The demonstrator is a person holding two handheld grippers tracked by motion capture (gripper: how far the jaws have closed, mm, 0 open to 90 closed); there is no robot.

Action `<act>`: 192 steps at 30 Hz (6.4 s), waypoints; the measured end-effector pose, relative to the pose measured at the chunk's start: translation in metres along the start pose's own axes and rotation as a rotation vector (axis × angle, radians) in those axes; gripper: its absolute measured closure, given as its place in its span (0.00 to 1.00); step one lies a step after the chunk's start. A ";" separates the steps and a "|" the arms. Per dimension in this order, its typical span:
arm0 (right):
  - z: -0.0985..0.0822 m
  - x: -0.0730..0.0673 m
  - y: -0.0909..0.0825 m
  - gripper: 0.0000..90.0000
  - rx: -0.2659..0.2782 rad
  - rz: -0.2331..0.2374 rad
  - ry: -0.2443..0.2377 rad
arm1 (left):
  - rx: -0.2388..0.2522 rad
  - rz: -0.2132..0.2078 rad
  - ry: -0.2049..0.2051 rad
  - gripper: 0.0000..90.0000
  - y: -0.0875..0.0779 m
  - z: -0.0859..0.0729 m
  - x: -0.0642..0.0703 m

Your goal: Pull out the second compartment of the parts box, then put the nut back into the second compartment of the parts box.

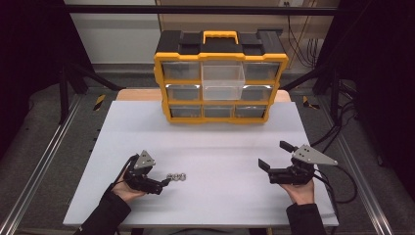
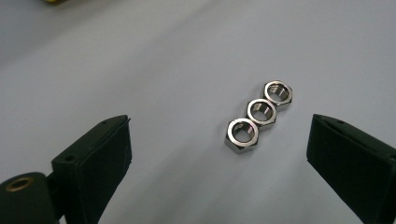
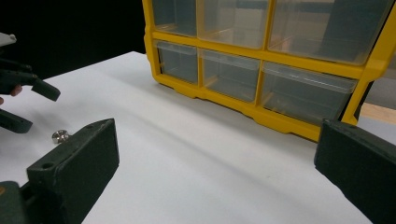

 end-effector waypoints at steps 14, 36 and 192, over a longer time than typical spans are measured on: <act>-0.001 0.000 0.000 0.00 -0.006 0.001 -0.001 | -0.056 -0.029 -0.012 0.33 0.011 -0.007 0.006; -0.002 -0.001 0.000 0.00 -0.009 0.008 -0.003 | -0.104 -0.059 -0.001 0.68 0.021 -0.011 0.012; -0.003 -0.003 0.002 0.00 -0.017 0.026 0.006 | 0.195 0.038 0.207 0.77 -0.041 0.280 -0.001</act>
Point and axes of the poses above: each handheld gripper's, and its own axes: y roughly forward along the jaws, z roughly out of its top, x roughly to its right, the point moved 9 cm from there along y, roughly forward along the jaws, and after that the axes turned 13 degrees about x, right-handed, at the moved point
